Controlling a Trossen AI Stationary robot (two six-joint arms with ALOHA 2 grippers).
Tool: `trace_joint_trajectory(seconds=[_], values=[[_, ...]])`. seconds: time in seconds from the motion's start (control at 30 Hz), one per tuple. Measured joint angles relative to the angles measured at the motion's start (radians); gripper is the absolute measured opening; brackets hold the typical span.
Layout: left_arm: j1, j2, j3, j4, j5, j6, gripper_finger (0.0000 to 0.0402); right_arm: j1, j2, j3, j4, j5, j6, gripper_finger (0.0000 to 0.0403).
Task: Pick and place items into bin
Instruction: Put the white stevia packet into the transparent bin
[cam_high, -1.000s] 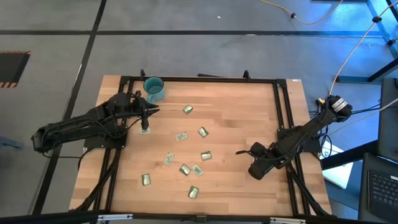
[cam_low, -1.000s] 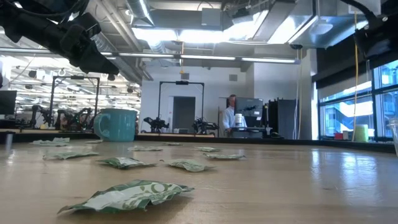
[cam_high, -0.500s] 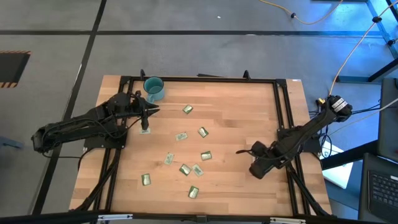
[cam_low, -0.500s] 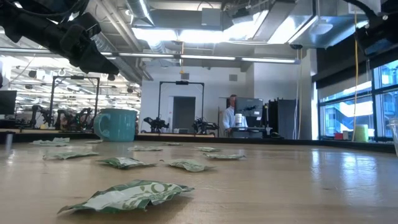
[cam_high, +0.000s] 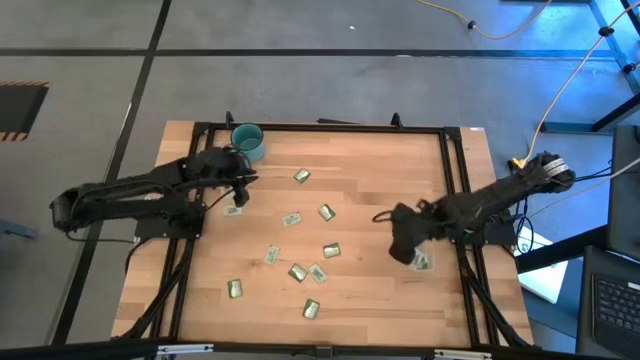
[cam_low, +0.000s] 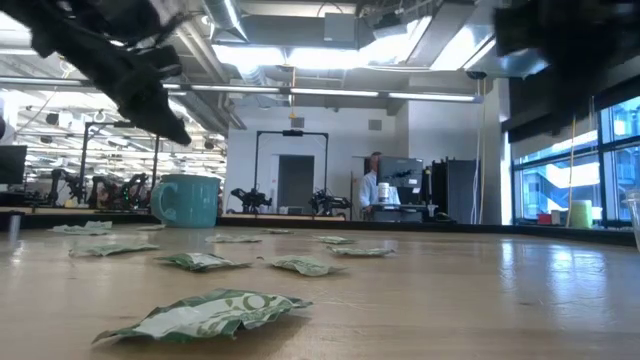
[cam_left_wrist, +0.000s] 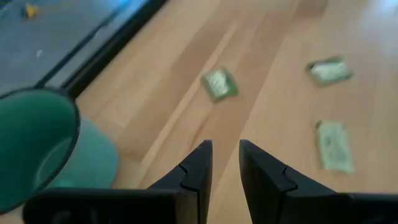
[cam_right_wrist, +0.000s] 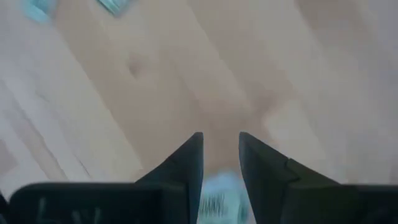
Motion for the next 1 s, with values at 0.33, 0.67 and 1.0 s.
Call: trace_joint_trajectory(seconds=[0.33,0.67,1.0], values=[[-0.001,0.253,0.232,-0.351,-0.032,-0.163,0.0075,-0.262,-0.105,-0.085,0.388,-0.13,-0.615,0.0106],[0.003,0.38,0.267,-0.563,-0.06,-0.456,0.0075,-0.319,-0.111,-0.185,0.479,-0.131,-0.722,0.0106],[0.003,0.458,0.267,-0.622,-0.098,-0.424,0.0075,-0.319,-0.111,-0.222,0.483,-0.131,-0.73,0.0106]])
